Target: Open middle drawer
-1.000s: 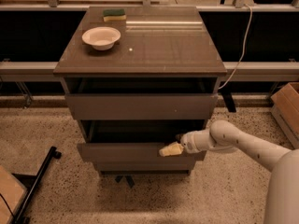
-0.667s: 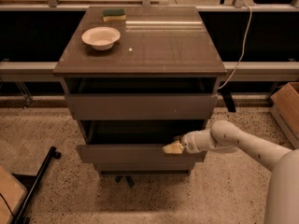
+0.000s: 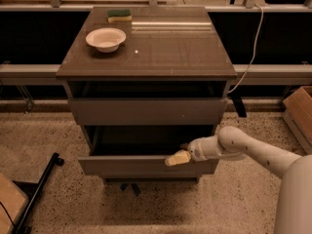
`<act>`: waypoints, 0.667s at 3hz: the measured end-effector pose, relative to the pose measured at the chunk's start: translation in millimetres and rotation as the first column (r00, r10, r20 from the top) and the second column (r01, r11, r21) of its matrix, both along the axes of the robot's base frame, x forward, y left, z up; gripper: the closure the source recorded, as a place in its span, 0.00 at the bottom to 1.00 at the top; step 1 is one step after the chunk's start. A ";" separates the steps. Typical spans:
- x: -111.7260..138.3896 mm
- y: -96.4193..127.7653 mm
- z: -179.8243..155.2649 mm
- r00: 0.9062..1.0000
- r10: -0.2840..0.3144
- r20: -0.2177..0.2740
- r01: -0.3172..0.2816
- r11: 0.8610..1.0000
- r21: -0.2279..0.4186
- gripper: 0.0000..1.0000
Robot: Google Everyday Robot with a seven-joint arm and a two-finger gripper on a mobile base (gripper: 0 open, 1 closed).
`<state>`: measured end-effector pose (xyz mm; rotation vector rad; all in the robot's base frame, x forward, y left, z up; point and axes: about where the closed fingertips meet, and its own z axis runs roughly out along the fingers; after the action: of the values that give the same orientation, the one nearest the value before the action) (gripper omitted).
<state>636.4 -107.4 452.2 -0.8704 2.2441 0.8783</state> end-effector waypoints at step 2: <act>-76.9 -23.6 -3.0 0.965 0.096 -0.246 -0.181 0.919 -0.351 0.00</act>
Offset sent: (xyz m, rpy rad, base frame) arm -0.1332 -0.0613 0.0127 -0.7235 0.4030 0.2651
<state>559.5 -130.9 449.1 -1.1631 2.6264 0.6458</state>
